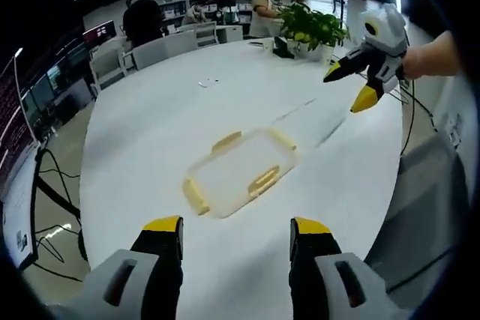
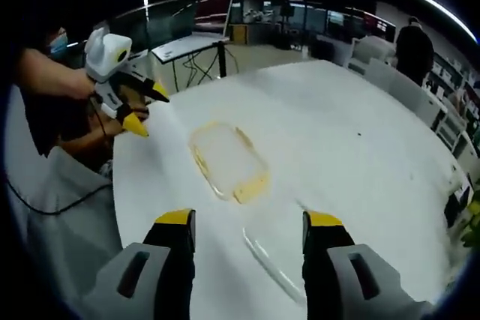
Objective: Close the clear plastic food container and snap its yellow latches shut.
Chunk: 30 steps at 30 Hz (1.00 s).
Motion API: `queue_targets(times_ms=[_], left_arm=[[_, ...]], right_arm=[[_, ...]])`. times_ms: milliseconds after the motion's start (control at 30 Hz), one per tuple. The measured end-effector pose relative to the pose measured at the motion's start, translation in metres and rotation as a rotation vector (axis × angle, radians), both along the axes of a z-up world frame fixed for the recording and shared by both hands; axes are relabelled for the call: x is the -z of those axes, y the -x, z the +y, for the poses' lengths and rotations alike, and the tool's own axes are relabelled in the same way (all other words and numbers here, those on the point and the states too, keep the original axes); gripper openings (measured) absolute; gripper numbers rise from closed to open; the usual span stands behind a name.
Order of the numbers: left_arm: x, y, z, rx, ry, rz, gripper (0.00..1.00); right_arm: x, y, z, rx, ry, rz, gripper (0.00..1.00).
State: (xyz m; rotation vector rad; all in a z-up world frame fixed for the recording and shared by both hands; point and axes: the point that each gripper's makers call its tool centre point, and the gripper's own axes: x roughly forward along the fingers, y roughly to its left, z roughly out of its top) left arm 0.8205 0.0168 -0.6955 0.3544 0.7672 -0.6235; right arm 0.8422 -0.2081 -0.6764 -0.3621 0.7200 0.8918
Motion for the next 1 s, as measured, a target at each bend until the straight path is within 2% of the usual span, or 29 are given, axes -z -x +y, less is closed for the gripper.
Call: queue_targets(times_ms=[233,367,633,1000], left_arm=[[0.005,-0.005,-0.001,0.063,-0.019,0.013,0.52],[0.01,-0.008,-0.002,0.138,-0.069,0.0,0.52],[0.018,-0.02,0.0,0.184,-0.073,0.009,0.52],[0.03,-0.037,0.0,0.367,-0.16,0.007,0.52]], right_arm=[[0.004,-0.002,0.013,-0.066,0.014,0.01,0.54],[0.006,-0.002,0.021,-0.115,0.025,0.008,0.54],[0.014,-0.001,0.034,-0.198,0.058,0.018,0.54],[0.027,-0.009,0.047,-0.254,0.087,0.036,0.54]])
